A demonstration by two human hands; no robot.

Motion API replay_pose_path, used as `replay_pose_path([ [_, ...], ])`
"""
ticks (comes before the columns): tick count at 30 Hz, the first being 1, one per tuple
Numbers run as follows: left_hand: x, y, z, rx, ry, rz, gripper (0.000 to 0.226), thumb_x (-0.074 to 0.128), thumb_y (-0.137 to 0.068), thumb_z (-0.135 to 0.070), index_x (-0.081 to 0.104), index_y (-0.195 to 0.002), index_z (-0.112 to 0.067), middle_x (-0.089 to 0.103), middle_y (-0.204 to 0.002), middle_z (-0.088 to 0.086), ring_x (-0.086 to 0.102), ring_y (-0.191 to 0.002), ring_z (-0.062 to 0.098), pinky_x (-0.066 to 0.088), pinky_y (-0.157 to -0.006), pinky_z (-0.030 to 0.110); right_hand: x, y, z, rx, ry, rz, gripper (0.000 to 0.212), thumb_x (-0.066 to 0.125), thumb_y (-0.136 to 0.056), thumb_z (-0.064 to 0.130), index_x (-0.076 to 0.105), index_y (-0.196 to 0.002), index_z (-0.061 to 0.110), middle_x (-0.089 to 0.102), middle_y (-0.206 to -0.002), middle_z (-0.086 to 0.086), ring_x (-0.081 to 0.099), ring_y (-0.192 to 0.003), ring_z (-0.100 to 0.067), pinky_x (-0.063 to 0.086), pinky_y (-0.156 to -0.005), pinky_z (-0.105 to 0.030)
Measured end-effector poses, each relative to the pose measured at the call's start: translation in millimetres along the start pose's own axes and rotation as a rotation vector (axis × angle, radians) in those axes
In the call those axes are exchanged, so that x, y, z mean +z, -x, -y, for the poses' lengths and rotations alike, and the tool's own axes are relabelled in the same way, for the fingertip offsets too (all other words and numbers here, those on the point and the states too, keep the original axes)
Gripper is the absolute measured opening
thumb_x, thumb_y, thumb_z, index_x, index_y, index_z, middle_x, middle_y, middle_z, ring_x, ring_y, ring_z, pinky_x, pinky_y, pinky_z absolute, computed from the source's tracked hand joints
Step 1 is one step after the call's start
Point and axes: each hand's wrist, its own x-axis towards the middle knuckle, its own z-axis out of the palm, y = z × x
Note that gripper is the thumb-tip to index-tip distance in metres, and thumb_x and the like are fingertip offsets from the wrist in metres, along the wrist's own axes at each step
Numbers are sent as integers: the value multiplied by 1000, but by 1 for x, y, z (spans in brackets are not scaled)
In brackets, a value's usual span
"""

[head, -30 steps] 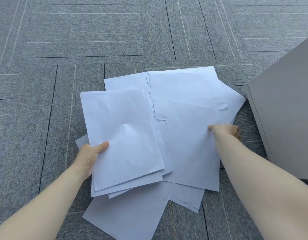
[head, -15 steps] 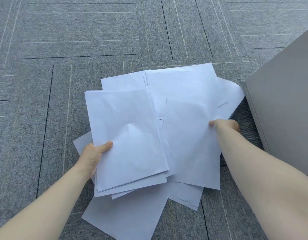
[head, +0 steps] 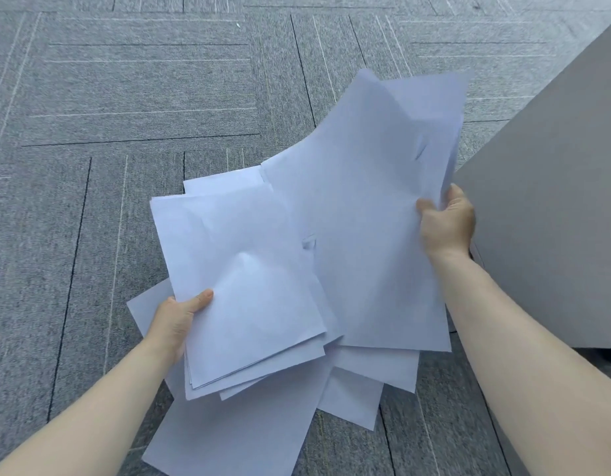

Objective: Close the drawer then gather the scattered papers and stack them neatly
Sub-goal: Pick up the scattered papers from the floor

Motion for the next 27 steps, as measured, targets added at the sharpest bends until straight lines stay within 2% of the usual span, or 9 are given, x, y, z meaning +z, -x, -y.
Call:
replay_pose_path([
  [3,5,4,-6,11,-3,12,30,66,-85,-9,64,-114,0,71,-103,16,67,-91,33,53,-85,46,-11,-3,25,-87,47,-5,23,58,-76,21,67,-97,22,71,-83,13,68,-82,-22,56,-77,-39],
  [6,7,6,-7,33,-27,9,26,66,-85,-8,66,-110,-1,72,-96,14,68,-84,32,54,-77,41,-21,-6,48,-178,108,55,25,57,-77,20,67,-100,20,71,-82,8,66,-79,-22,54,-74,-37],
  [9,3,8,-7,45,-30,-7,33,67,-84,-9,64,-115,2,70,-103,20,67,-86,33,53,-77,41,-32,-10,68,-212,93,116,25,58,-75,21,69,-97,24,73,-82,7,66,-75,-18,54,-70,-34],
  [12,-5,7,-13,77,-12,-26,32,68,-84,-12,64,-112,3,69,-103,20,67,-84,31,52,-76,39,-42,-15,83,-207,-17,198,22,62,-77,8,72,-83,28,69,-68,20,60,-63,-1,49,-63,-22],
  [15,-13,9,-28,86,4,13,17,65,-85,-13,68,-96,-1,73,-90,16,72,-68,26,56,-71,39,-50,-18,88,-166,-134,317,29,65,-79,-5,72,-80,23,68,-66,15,60,-70,-12,50,-68,-30],
  [18,-18,12,-45,77,84,111,15,60,-86,-9,68,-97,-3,76,-83,9,73,-65,23,60,-59,36,-50,-20,83,-98,-210,469,30,65,-81,-11,72,-86,18,73,-70,9,66,-66,-14,57,-69,-33],
  [21,-15,15,-56,103,106,169,20,59,-83,-8,68,-101,-6,77,-86,9,74,-71,23,61,-61,38,-39,-11,70,31,-289,618,30,62,-83,-14,69,-96,12,76,-71,6,70,-59,-10,60,-60,-27],
  [27,-5,8,-58,219,62,66,25,66,-82,-5,68,-107,-3,74,-100,9,73,-75,24,55,-82,41,-12,12,31,215,-361,781,33,62,-83,-13,69,-108,8,77,-86,-8,73,-67,-21,60,-67,-35],
])
